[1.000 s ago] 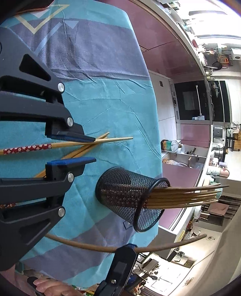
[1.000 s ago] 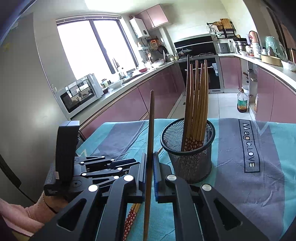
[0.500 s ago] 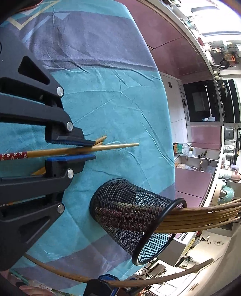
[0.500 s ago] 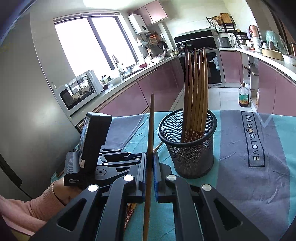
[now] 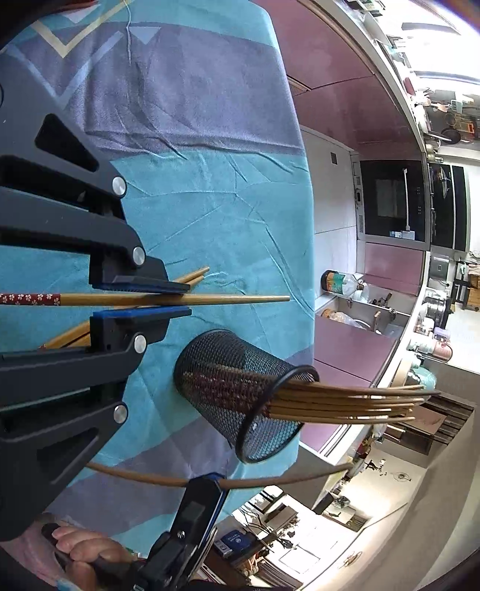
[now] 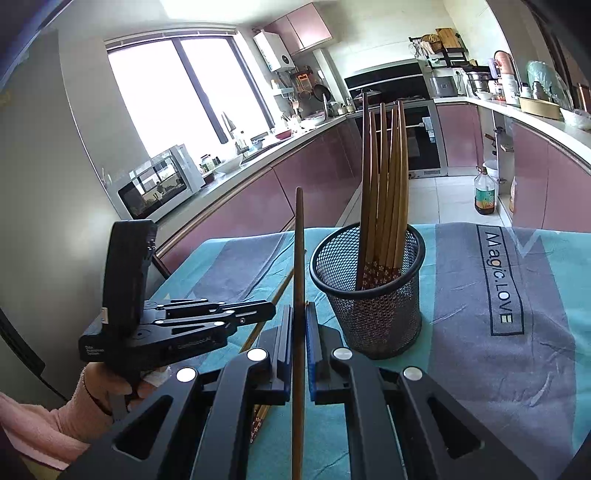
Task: Organize utensils
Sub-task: 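Lift the left gripper's chopstick upright over the mesh cup while the right gripper carries its chopstick there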
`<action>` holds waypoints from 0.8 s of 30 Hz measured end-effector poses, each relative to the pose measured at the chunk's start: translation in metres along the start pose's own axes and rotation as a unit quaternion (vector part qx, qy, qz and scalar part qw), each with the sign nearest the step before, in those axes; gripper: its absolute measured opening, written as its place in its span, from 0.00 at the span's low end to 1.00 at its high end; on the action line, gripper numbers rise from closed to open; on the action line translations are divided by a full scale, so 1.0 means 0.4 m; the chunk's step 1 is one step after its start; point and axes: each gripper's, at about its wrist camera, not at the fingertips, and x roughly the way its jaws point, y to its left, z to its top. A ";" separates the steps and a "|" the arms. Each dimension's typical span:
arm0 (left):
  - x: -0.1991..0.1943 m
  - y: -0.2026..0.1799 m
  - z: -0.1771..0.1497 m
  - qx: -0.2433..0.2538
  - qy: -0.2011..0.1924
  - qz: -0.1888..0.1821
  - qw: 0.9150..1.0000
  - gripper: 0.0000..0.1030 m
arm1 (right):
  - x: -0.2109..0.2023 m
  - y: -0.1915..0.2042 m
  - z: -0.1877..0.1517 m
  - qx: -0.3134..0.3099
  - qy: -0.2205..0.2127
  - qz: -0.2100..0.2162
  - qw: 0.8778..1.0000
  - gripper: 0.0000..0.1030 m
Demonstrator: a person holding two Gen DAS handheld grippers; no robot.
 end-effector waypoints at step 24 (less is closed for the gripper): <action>-0.303 -0.049 0.043 0.015 -0.117 -0.083 0.990 0.07 | -0.076 0.018 0.073 -0.025 -0.050 -0.009 0.998 0.05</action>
